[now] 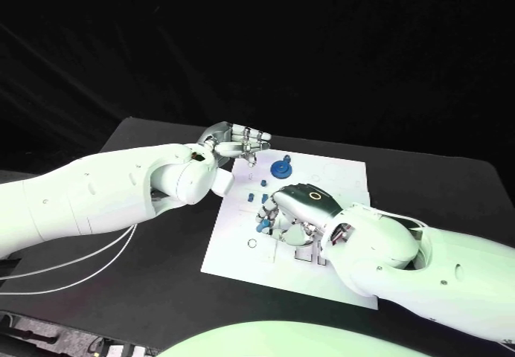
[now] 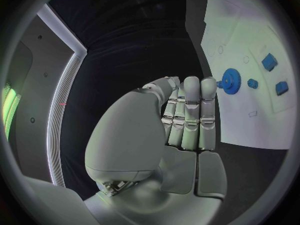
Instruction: Assemble the parts on the task board
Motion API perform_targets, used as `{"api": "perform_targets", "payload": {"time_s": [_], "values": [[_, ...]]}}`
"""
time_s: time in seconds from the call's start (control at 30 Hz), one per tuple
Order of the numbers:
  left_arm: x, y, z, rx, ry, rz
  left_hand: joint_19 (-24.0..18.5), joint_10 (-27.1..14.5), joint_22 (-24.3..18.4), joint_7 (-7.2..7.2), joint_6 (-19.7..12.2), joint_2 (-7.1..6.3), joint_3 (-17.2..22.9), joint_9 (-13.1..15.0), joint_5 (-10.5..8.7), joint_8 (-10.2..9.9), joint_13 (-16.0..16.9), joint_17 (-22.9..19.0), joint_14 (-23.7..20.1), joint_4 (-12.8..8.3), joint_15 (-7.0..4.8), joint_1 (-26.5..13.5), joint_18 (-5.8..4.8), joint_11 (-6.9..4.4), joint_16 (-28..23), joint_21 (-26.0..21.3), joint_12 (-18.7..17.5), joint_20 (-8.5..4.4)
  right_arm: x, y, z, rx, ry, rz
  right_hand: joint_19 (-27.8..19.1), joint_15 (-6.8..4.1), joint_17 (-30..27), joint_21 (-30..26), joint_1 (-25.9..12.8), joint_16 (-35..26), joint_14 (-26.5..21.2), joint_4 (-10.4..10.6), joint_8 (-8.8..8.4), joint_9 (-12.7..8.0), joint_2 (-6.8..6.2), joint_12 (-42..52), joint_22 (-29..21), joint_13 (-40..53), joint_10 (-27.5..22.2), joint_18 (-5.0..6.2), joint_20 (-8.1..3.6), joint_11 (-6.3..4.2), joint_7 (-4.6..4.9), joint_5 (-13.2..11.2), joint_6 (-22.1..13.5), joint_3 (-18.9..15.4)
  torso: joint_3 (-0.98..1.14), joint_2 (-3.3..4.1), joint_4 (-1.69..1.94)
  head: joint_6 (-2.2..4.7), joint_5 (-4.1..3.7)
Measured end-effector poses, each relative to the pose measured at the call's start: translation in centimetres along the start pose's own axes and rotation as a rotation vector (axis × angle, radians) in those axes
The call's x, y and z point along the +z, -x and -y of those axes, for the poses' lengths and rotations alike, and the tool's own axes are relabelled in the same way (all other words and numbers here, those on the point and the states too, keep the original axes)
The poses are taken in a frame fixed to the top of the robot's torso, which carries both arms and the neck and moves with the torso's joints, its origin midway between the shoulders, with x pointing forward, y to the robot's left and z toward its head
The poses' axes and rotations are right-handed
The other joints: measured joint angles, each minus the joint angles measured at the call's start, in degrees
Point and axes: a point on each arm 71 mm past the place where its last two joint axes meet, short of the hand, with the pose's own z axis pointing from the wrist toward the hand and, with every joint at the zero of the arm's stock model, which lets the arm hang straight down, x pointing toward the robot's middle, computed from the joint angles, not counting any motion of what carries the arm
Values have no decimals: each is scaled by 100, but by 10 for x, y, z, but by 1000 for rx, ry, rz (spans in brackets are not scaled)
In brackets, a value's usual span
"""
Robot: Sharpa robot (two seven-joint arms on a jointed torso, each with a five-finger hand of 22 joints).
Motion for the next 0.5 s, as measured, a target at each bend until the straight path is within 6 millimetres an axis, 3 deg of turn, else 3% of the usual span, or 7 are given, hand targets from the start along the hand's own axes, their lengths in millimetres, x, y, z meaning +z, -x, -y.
{"api": "perform_targets", "payload": {"time_s": [0.5], "values": [[2, -3, 0, -1, 0, -8, 0, 0, 0, 0, 0, 0, 0, 1, 0, 0, -1, 0, 0, 0, 0, 0, 0, 0, 0, 0, 0, 0, 15, -34, 0, 28, -4, -50, 0, 0, -1, 0, 0, 0, 0, 5, -6, 1, -1, -21, -1, 0, 8, 0, 0, 9, -8, -18, -9, 20, 7, 6, 3, -47, 124]]}}
